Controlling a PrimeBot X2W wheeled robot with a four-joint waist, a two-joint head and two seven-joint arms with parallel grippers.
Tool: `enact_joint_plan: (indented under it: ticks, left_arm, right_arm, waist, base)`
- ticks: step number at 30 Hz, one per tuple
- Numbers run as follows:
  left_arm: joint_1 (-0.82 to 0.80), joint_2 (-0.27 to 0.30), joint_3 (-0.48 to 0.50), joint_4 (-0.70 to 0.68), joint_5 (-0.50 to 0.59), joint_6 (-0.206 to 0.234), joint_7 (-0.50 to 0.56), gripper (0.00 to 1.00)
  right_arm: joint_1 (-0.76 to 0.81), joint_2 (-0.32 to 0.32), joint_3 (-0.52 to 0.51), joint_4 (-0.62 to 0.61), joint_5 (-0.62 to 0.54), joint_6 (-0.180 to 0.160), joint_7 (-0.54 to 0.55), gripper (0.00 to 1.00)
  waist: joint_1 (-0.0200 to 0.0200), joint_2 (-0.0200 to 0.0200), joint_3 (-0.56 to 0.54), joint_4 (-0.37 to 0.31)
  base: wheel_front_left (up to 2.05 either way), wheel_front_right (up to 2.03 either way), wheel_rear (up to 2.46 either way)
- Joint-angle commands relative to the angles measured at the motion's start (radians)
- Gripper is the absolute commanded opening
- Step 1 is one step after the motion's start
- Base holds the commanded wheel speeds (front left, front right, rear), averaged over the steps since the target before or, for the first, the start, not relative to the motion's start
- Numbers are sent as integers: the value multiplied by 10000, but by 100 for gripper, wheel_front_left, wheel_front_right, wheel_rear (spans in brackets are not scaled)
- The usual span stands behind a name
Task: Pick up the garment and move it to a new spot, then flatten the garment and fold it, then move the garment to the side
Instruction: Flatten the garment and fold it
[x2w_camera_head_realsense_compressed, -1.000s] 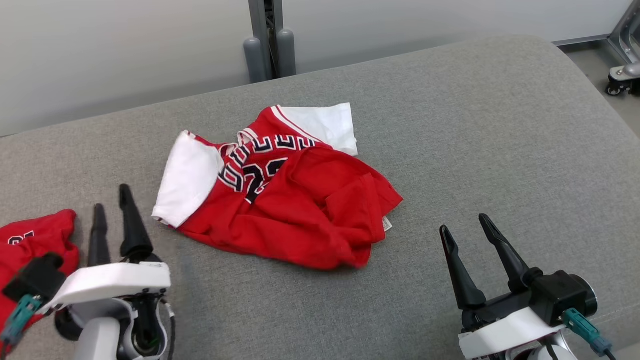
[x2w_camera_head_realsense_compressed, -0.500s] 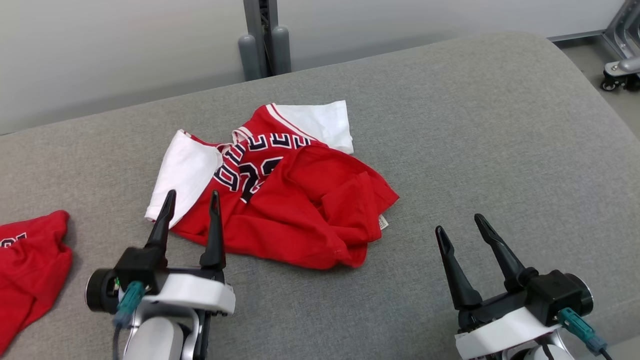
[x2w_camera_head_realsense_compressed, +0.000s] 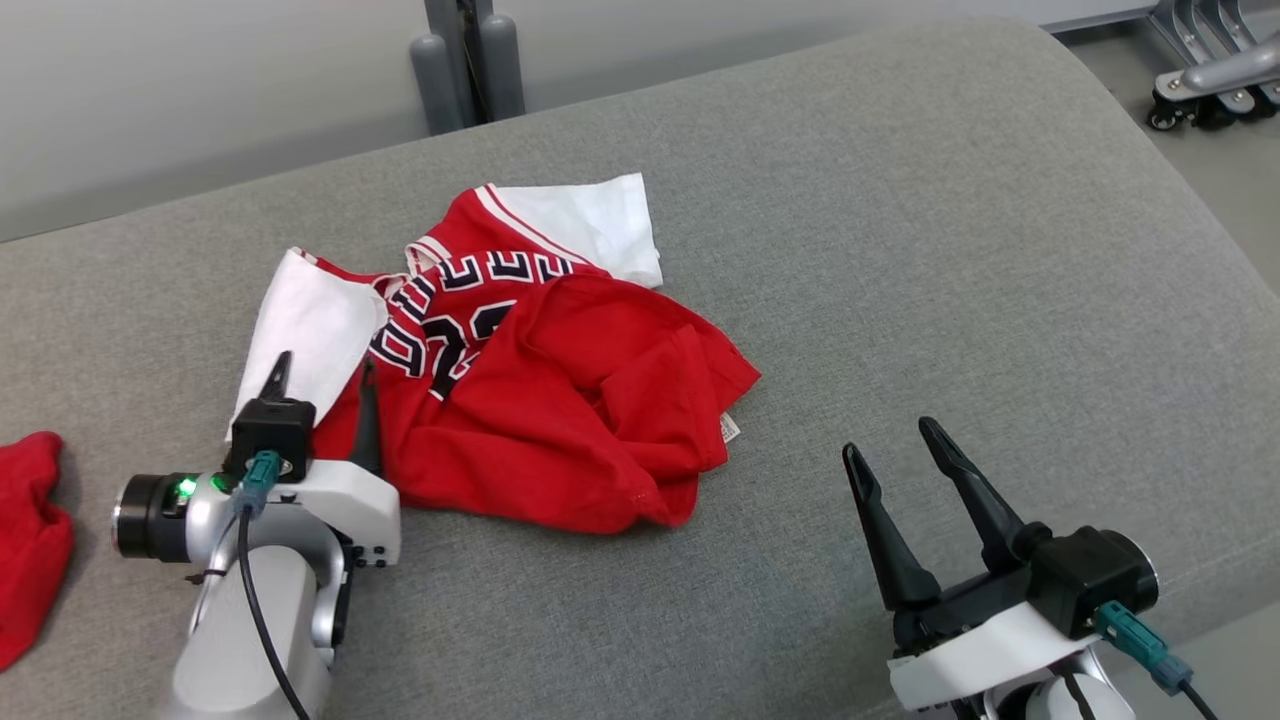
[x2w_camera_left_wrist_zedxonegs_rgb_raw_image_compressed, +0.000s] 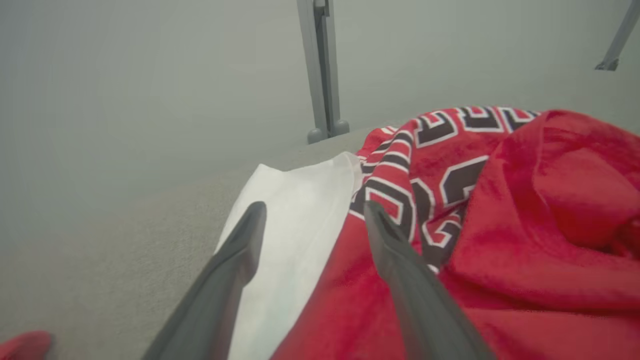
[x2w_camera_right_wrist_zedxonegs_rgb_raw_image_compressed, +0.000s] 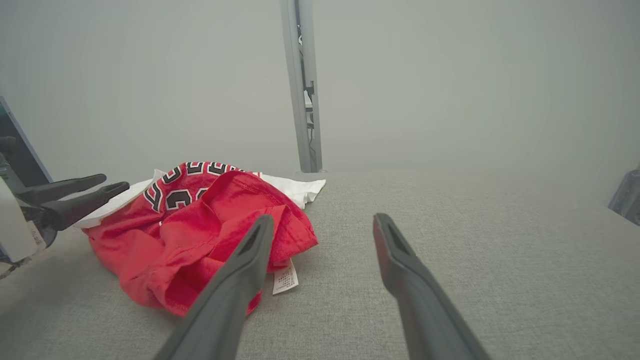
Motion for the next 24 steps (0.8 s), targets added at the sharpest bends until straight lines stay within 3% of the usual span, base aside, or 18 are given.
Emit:
enact_joint_plan:
  ticks: [1,6,12,18,19,20,21,24]
  left_arm:
    - [-389,158,-27,498,131,127,75,100]
    - [-1097,433,55,1797,270,548,210,100]
    - [-1685,457,247,2846,-143,286,375,100]
    - [-1731,544,400,3589,-355,613,623,100]
    - [-1749,543,421,3709,-385,627,646,83]
    - [-1786,533,461,3787,-457,621,635,35]
    - [-1794,536,508,3860,-512,556,599,0]
    - [-1830,491,745,3939,-886,267,404,0]
  right_arm:
    - [-174,-57,-57,15,53,-3,-63,100]
    - [-300,-55,-87,-23,109,-3,-63,100]
    - [-337,-55,-114,-44,143,-3,-63,100]
    - [-351,-55,-118,-4,96,-3,-63,100]
    - [-368,-57,-103,2,93,-3,-63,100]
    - [-378,-55,-100,1,90,-3,-63,100]
    - [-368,-55,-116,-5,93,-3,-63,100]
    - [-313,-54,-174,-25,64,-1,-63,100]
  waist:
    - [0,0,130,-107]
    - [0,0,357,-304]
    - [0,0,501,-390]
    - [0,0,529,-350]
    - [0,0,529,-350]
    - [0,0,527,-343]
    - [0,0,526,-329]
    - [0,0,495,-232]
  base:
    - [0,0,0]
    - [0,0,0]
    - [0,0,0]
    - [0,0,0]
    - [0,0,0]
    - [0,0,0]
    - [0,0,0]
    - [0,0,0]
